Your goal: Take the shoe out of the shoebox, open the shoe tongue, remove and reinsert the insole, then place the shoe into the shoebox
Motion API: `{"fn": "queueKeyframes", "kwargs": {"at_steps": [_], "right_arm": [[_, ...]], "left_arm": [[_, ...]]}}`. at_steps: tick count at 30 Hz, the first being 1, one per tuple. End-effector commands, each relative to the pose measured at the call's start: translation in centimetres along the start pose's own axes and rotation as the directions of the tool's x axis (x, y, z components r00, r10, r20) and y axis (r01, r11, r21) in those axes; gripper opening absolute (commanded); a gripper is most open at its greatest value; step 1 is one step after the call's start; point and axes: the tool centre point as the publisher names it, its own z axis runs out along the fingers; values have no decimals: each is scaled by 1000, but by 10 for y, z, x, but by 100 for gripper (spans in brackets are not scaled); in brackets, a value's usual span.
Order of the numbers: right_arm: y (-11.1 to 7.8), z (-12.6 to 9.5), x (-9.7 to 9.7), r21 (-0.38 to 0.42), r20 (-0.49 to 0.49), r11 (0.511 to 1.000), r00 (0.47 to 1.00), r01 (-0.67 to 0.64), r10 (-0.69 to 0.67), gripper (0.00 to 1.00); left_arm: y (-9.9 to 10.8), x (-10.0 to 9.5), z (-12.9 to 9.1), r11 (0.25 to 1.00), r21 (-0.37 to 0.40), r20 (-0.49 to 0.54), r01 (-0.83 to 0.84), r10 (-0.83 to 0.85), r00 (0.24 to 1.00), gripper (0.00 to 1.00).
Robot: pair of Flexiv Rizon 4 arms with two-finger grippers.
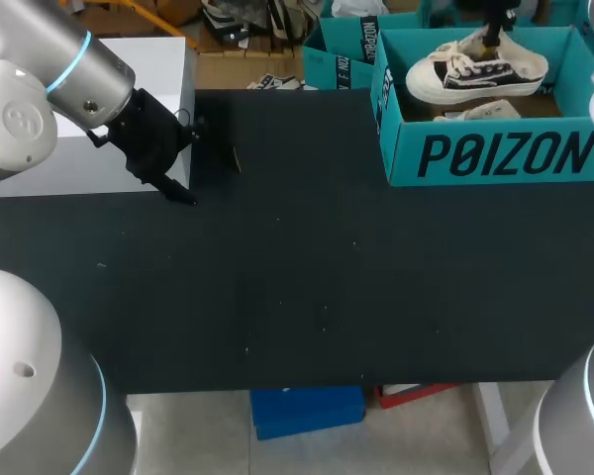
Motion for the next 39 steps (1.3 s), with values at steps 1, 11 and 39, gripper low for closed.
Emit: {"fn": "queueKeyframes", "kwargs": {"at_steps": [1,11,39], "right_arm": [[0,16,-3,-11,0,1000,1000,-3,3,0],[0,36,-4,-38,-16,999,1000,-3,2,0],[1,62,-15,-68,-77,998,997,9,-14,0]], "left_arm": [[-1,1,1,1000,-5,3,-2,2,1000,100],[-1,1,1,1000,-5,3,-2,2,1000,100],[-1,1,1,1000,-5,3,-2,2,1000,100]]}}
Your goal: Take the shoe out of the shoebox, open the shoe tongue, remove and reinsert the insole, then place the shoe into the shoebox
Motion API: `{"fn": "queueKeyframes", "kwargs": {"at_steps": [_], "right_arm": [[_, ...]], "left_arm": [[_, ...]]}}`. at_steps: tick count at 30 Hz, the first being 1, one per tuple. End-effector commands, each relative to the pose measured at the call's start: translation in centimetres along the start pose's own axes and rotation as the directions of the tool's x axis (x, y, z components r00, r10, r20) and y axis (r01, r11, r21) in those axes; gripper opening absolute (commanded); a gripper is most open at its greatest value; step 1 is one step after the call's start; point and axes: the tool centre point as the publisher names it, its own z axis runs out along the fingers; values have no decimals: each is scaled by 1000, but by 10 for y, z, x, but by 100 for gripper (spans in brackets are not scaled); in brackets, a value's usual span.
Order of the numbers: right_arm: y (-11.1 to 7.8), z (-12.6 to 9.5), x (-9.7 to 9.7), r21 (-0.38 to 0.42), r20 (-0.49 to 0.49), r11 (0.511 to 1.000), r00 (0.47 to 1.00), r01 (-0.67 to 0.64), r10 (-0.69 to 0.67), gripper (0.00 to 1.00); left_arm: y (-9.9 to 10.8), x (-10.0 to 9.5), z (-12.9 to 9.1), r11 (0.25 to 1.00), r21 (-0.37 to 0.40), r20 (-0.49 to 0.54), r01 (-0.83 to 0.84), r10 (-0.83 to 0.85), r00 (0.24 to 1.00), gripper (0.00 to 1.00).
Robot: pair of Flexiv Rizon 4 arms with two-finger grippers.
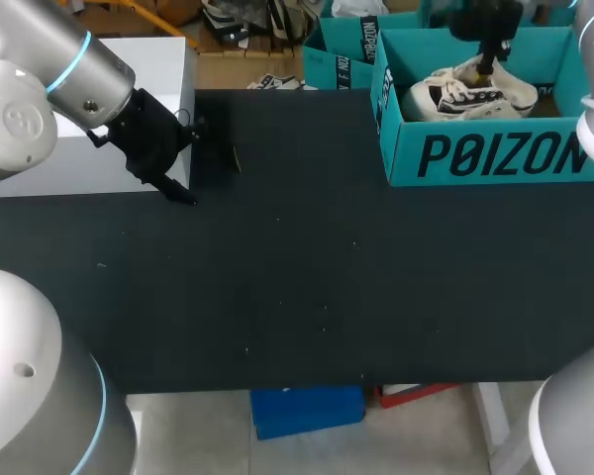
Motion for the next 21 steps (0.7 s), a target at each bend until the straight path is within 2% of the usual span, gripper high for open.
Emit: {"fn": "queueKeyframes", "kwargs": {"at_steps": [1,21], "right_arm": [[-3,3,-20,-7,-80,1000,997,4,-5,0],[-9,-1,-39,7,-92,999,995,40,-40,0]], "left_arm": [[-1,1,1,1000,-5,3,-2,2,1000,100],[-1,1,1,1000,-5,3,-2,2,1000,100]]}}
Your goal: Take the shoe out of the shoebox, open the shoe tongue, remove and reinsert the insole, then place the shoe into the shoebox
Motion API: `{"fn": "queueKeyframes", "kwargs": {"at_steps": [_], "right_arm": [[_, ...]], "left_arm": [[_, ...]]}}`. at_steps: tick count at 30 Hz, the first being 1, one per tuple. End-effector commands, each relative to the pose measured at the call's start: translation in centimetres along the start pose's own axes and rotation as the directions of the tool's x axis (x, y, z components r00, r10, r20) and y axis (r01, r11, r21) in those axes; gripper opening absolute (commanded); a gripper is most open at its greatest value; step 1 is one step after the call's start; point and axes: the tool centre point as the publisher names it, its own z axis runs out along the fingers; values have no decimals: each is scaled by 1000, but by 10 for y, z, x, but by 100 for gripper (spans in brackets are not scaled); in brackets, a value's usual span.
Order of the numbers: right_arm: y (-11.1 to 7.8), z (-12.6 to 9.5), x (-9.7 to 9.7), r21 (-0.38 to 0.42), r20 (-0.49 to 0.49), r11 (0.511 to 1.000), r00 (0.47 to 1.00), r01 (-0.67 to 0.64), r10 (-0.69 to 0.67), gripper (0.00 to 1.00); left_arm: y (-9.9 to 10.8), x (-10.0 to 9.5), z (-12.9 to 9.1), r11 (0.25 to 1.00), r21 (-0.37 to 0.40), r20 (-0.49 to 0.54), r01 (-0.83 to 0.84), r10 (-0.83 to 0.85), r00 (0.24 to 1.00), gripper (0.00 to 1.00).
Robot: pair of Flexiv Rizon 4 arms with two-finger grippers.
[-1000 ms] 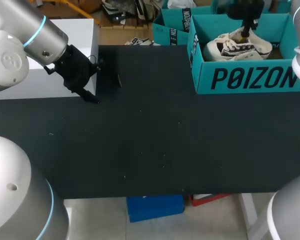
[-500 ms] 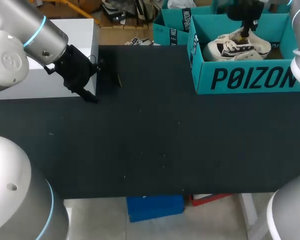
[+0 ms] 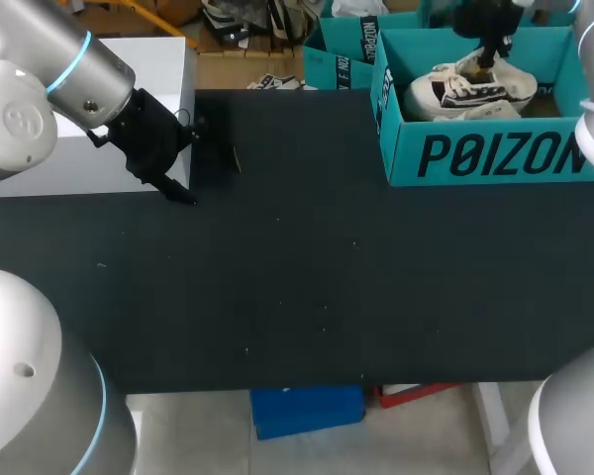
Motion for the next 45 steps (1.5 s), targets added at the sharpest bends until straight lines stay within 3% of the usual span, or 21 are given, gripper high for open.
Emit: {"fn": "queueKeyframes", "kwargs": {"at_steps": [1,35,36,37,38,45], "right_arm": [[0,5,-14,-8,-184,1000,983,3,-5,0],[9,16,1,-43,-270,999,963,11,-22,0],[10,16,2,-40,-275,999,961,4,-15,12],[9,15,3,-40,-277,999,961,0,-11,47],[10,14,4,-37,-279,999,960,-5,-5,100],[9,-4,14,3,-274,999,960,-49,48,100]], "left_arm": [[-1,1,1,1000,-5,3,-2,2,1000,100],[-1,1,1,1000,-5,3,-2,2,1000,100],[-1,1,1,1000,-5,3,-2,2,1000,100],[-1,1,1,1000,-5,3,-2,2,1000,100],[-1,1,1,1000,-5,3,-2,2,1000,100],[-1,1,1,1000,-5,3,-2,2,1000,100]]}}
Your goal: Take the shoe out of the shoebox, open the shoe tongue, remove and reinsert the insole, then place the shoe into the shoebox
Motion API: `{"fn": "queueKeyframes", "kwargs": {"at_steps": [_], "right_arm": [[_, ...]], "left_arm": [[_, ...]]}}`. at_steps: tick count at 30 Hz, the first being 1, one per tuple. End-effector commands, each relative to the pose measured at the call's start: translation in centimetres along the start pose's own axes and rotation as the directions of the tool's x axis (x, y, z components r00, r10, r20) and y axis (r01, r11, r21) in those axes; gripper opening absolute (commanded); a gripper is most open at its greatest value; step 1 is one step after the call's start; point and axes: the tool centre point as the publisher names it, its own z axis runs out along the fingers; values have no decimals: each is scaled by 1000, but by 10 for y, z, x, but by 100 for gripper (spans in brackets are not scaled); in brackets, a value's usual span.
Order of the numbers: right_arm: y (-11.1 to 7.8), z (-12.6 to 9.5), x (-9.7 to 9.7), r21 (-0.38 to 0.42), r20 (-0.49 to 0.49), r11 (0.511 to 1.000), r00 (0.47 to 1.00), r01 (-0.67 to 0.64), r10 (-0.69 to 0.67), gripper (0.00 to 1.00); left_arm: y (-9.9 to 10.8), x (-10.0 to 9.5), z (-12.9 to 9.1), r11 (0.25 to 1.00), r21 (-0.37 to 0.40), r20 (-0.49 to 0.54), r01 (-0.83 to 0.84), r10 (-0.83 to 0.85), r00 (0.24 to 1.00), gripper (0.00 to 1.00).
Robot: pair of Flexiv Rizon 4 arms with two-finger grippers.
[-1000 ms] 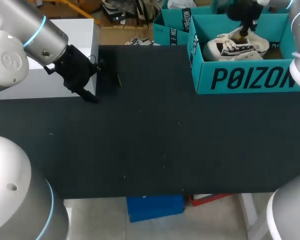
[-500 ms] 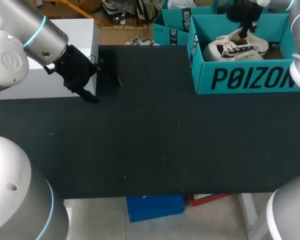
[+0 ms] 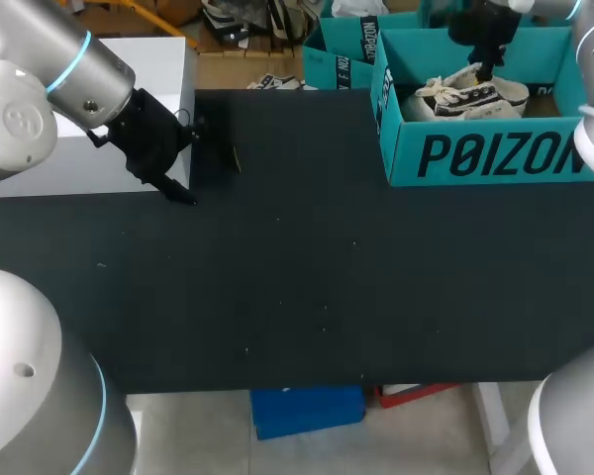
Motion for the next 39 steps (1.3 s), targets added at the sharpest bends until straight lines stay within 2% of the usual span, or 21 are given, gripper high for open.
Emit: {"fn": "queueKeyframes", "kwargs": {"at_steps": [1,13,18,22,29,39], "right_arm": [[0,-18,2,21,-227,1000,974,-13,17,100],[-2,-68,14,72,-194,995,978,-67,79,100],[5,-88,19,74,-173,994,981,-79,91,100],[23,-110,25,59,-122,994,988,-89,96,100],[57,-146,48,96,-50,980,982,-177,182,100],[114,-169,91,124,8,914,922,-385,387,100]], "left_arm": [[-1,1,1,1000,-5,3,-2,2,1000,100],[-1,1,1,1000,-5,3,-2,2,1000,100],[-1,1,1,1000,-5,3,-2,2,1000,100],[-1,1,1,1000,-5,3,-2,2,1000,100],[-1,1,1,1000,-5,3,-2,2,1000,100],[-1,1,1,1000,-5,3,-2,2,1000,100]]}}
